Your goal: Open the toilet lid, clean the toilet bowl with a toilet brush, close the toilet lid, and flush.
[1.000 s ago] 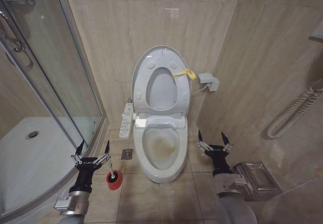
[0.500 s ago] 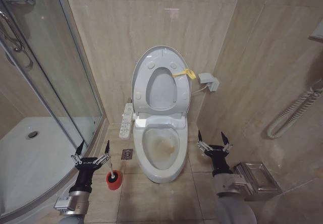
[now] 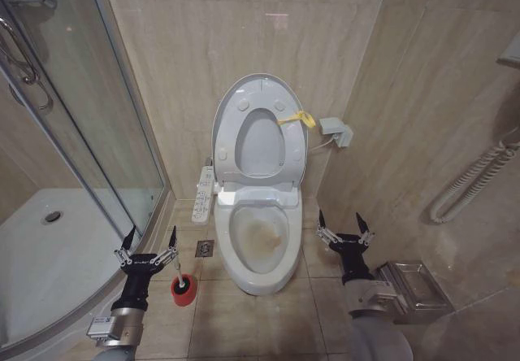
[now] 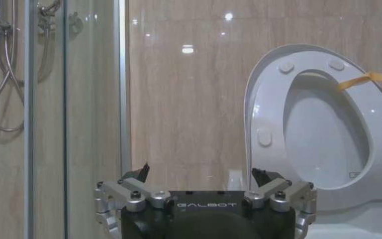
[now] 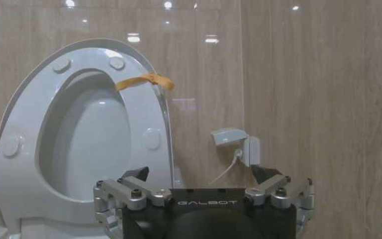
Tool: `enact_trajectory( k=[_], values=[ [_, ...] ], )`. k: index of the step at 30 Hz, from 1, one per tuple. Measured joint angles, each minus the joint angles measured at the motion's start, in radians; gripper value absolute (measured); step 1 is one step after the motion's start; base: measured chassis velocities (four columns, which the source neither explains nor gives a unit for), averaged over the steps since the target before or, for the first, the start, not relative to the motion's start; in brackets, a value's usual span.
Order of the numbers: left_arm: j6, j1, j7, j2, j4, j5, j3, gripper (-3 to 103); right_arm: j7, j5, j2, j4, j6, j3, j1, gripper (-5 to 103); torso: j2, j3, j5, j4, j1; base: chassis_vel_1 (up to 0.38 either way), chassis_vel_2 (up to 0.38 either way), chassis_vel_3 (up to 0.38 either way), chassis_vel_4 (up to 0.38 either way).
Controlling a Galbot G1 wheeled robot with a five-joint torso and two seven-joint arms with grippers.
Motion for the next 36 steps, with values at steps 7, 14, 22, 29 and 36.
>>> enact_trajectory(
  k=[7,14,22,29,36],
  values=[
    [0.000,0.000,0.000,0.000,0.000,0.000,0.000,100,0.001,0.000,0.000,0.000,0.000,0.000,0.000,100,0.000,0.000,0.0000,0.0000,0.000,0.000,0.000,0.000,0.000],
    [0.000,0.000,0.000,0.000,0.000,0.000,0.000,100,0.001,0.001,0.000,0.000,0.000,0.000,0.000,100,0.000,0.000,0.0000,0.0000,0.000,0.000,0.000,0.000,0.000],
    [0.000,0.000,0.000,0.000,0.000,0.000,0.000,100,0.001,0.001,0.000,0.000,0.000,0.000,0.000,100,0.000,0.000,0.0000,0.0000,0.000,0.000,0.000,0.000,0.000],
    [0.000,0.000,0.000,0.000,0.000,0.000,0.000,100,0.001,0.001,0.000,0.000,0.000,0.000,0.000,100,0.000,0.000,0.0000,0.0000,0.000,0.000,0.000,0.000,0.000],
    [0.000,0.000,0.000,0.000,0.000,0.000,0.000,100,0.001,0.001,0.000,0.000,0.000,0.000,0.000,100,0.000,0.000,0.0000,0.0000,0.000,0.000,0.000,0.000,0.000]
  ],
)
